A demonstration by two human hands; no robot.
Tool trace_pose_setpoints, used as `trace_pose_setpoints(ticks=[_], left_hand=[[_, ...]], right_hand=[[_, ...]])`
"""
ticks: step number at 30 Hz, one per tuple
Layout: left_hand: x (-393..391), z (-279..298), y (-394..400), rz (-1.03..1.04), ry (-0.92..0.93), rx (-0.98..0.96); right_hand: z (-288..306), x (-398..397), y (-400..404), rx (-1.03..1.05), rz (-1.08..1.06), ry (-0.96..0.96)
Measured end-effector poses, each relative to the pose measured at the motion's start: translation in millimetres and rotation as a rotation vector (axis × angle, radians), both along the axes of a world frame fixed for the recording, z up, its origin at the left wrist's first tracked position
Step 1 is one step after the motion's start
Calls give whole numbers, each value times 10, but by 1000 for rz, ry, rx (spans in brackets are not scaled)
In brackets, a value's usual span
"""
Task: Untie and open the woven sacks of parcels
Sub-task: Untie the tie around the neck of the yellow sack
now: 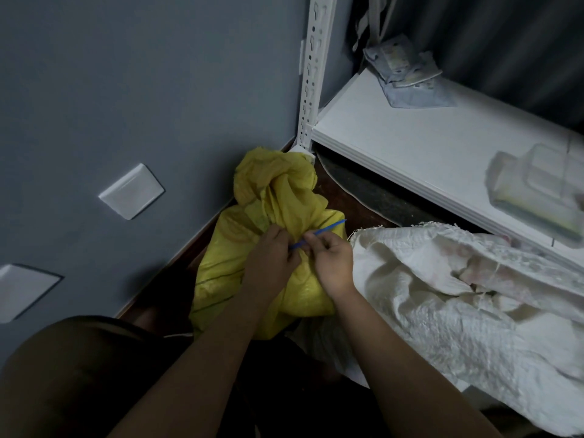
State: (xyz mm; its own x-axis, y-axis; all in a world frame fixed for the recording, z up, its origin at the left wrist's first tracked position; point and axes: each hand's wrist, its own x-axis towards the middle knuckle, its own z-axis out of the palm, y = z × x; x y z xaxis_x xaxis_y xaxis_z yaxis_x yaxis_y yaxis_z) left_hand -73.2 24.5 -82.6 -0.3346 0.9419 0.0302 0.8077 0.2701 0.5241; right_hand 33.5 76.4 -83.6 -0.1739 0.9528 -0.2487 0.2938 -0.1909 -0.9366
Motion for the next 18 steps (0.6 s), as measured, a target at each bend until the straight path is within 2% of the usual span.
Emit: trace_pose_setpoints(ticks=[4,10,18], left_hand=[[17,-8,23,-24,3,-24],[4,-27,36,91,-372,7],[-39,-42,68,145,-475,-67]], right_hand=[[-65,12,43,-29,-11,30],[-101,32,1,-30,-73,60],[-118,25,-16,-53,-81,86]])
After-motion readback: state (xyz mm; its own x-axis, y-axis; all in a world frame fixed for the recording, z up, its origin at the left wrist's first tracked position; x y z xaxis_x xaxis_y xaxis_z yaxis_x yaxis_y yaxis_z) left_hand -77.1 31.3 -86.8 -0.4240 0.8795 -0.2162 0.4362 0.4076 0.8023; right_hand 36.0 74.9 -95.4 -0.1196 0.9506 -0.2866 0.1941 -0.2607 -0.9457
